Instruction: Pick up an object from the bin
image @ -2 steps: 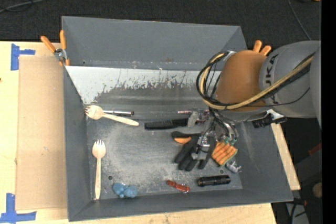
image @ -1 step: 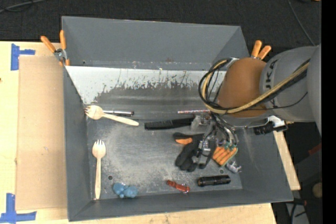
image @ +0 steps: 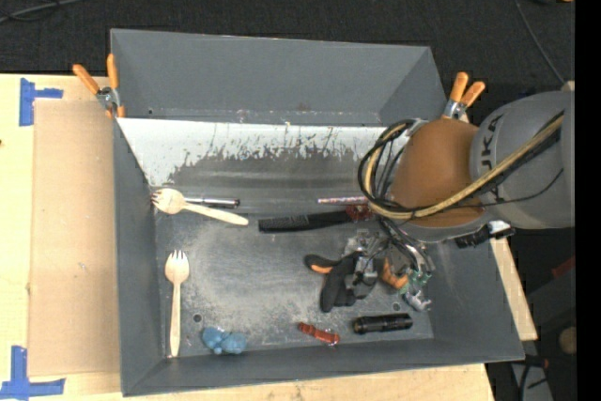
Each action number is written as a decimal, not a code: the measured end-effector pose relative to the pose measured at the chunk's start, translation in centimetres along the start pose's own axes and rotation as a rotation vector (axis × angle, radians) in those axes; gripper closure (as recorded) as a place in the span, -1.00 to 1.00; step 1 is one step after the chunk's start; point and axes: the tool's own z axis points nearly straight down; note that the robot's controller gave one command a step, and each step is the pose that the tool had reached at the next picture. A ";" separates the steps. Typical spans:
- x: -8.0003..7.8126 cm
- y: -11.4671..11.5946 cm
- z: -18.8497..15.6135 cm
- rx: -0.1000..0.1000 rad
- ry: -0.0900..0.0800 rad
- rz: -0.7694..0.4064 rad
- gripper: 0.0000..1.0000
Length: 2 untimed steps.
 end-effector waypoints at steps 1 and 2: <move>0.0 0.0 0.0 0.000 0.000 -0.001 1.00; 0.0 0.0 0.0 0.000 0.000 -0.002 1.00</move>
Offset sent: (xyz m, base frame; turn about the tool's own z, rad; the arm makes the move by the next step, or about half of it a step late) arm 0.0000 0.0000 0.0000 0.0000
